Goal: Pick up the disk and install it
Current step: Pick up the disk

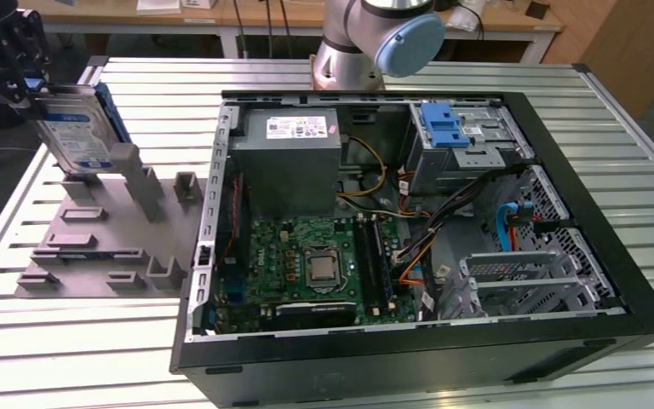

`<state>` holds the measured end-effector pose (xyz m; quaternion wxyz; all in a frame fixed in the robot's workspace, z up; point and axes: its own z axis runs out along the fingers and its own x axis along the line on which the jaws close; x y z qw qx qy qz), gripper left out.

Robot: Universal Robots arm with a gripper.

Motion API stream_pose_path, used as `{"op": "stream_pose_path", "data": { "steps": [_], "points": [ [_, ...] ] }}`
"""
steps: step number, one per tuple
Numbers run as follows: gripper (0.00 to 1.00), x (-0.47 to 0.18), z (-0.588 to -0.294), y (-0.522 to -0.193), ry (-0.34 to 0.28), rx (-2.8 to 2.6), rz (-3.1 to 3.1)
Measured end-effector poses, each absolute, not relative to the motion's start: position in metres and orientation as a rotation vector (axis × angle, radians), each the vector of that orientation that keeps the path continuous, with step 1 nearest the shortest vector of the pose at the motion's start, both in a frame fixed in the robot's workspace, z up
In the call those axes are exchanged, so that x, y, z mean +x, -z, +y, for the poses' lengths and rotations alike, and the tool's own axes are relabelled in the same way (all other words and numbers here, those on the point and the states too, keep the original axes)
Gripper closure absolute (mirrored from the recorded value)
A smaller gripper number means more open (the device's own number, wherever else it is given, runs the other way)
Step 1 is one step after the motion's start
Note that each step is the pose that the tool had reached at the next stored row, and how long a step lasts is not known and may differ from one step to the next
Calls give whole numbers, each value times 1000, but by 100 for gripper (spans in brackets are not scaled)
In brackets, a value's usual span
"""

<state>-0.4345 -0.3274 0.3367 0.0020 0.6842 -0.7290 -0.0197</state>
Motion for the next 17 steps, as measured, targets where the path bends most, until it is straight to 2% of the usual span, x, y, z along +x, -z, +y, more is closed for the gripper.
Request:
{"op": "stream_pose_path", "data": {
  "steps": [17],
  "points": [
    [63,-435,-327,-345,62,2147,-2287]
  ]
}}
